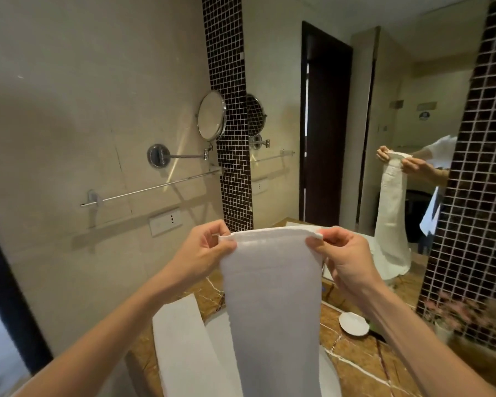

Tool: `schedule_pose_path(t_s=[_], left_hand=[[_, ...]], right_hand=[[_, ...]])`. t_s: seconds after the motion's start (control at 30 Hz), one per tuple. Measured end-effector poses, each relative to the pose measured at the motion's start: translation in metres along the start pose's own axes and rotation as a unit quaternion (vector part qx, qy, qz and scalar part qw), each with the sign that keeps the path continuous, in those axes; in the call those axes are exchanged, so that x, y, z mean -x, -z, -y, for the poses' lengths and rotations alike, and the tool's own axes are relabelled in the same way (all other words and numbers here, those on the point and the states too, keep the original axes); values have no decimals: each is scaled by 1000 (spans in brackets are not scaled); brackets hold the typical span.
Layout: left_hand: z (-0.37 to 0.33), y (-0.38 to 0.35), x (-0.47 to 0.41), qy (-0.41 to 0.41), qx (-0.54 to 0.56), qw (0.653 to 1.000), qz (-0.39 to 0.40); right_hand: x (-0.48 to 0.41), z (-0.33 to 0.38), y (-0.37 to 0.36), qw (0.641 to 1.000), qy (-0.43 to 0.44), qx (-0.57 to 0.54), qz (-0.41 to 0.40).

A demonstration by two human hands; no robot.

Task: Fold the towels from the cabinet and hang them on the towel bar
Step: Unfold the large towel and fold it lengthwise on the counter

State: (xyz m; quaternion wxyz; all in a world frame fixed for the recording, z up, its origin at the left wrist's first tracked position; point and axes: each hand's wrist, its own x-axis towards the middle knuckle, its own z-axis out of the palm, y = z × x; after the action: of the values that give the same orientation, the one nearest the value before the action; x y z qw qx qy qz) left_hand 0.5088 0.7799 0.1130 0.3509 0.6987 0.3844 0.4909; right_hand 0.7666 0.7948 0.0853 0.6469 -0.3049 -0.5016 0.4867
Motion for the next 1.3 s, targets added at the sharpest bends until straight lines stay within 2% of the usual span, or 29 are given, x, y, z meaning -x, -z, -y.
schedule_pose_path(t_s=[0.2, 0.37, 0.5, 0.7, 0.93, 1.2, 1.3], left_hand=[[-14, -13, -6, -39, 3, 999, 0], [-32, -28, -10, -38, 34, 999, 15], [-50, -39, -17, -60, 41, 996, 46], [-84, -54, -18, -108, 36, 992, 51], [-156, -65, -18, -191, 62, 978, 56], [-268, -55, -30, -305, 106, 946, 21], [-289, -48, -37, -311, 118, 943, -1]], right_hand=[[-2, 13, 12, 997, -31, -70, 13], [1, 28, 25, 999, -30, -32, -24], [8, 52, 32, 999, 5, 4, -35], [24, 100, 37, 997, 40, 33, -65], [55, 183, 34, 990, 112, 37, -73], [66, 297, -4, 971, 225, 42, -72], [59, 317, -21, 970, 228, 40, -72]])
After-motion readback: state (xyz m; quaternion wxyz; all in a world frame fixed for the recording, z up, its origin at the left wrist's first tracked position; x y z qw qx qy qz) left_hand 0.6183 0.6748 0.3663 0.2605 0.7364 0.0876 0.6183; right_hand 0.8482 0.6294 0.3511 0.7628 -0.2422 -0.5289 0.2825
